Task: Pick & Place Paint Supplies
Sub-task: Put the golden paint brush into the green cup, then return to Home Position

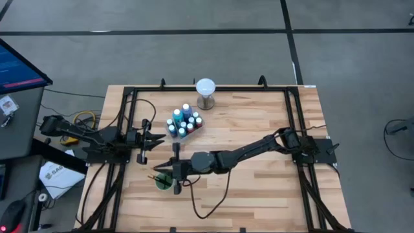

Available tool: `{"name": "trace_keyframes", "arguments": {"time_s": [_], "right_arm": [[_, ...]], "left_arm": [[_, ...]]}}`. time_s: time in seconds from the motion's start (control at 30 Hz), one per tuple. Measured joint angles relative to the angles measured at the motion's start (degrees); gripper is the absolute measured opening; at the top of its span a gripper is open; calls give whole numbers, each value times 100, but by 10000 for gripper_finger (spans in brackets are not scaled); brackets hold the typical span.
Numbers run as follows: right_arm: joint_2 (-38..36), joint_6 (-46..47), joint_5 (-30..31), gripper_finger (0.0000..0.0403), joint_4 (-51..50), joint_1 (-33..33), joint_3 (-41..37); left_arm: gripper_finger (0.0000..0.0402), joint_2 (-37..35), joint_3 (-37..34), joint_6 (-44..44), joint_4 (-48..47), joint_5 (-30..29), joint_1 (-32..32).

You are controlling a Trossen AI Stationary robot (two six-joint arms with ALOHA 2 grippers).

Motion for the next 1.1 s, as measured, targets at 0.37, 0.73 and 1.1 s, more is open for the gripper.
{"name": "trace_keyframes", "arguments": {"time_s": [0.37, 0.73, 1.1], "right_arm": [[-190, 14, 20, 107, -375, 157, -20], [-2645, 869, -282, 144, -2714, 315, -3], [-5586, 1264, -1182, 122, -6436, 567, -16]], "left_arm": [[1, 2, 0, 2, 24, 0, -2], [1, 0, -1, 0, 26, 0, -1], [1, 2, 0, 0, 33, 0, 0]]}}
